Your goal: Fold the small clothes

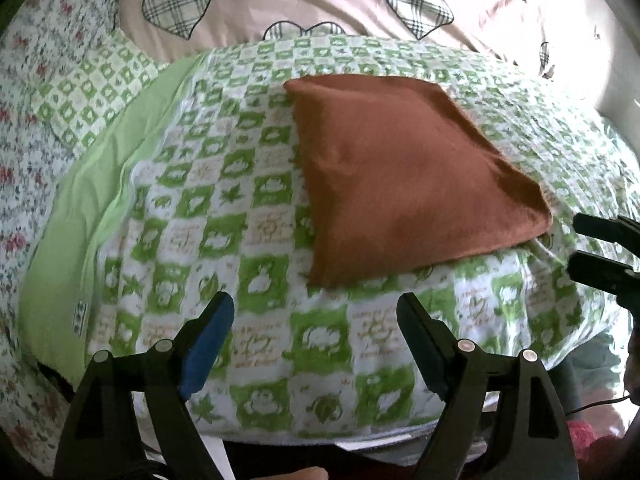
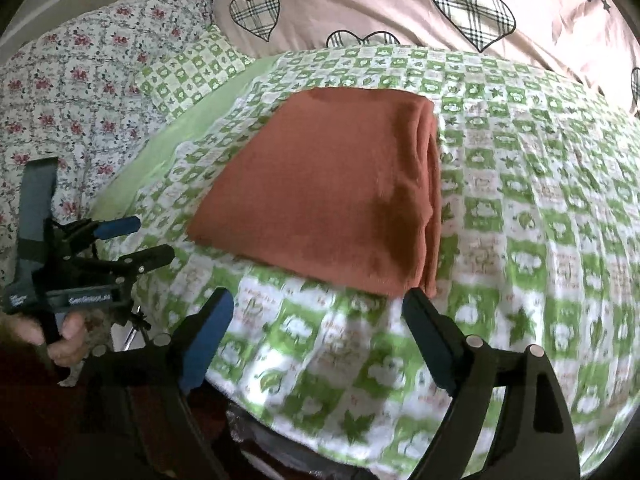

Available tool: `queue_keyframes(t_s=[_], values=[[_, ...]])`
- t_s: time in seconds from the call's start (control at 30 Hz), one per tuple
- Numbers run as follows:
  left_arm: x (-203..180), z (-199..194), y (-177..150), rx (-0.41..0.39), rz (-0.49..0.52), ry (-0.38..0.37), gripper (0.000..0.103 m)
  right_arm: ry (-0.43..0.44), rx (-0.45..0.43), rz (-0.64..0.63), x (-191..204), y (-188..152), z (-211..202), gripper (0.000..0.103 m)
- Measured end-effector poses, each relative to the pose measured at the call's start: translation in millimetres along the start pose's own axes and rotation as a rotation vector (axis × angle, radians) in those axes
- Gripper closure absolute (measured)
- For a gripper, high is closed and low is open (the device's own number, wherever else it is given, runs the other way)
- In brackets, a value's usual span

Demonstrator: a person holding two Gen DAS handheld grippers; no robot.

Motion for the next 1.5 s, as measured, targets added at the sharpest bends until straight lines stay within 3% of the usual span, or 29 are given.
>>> queue_keyframes(t_s=[0.23, 0.87, 1.5], values=[[-10, 11, 13, 0.001, 0.020, 0.008, 0.017, -0.019, 0.025, 0.002, -3, 14, 21, 0.015], [-23, 25, 55, 0.000, 0.074, 0.124, 0.013, -0.011, 0.030, -0.013, -13, 55, 37, 0.010], [-19, 46, 84, 0.040, 0.022, 0.078, 0.012, -0.017, 0.065, -0.001, -31, 76, 53, 0.009]])
Point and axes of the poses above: each gripper's, at about its wrist camera, not at the fingertips, and z roughly the way its jaws point, x to its left, y to its top, the point moved 1 cm from there along z, roughly the way its jaws point, and after that the axes turned 5 degrees about -z, right-handed, at the moved point
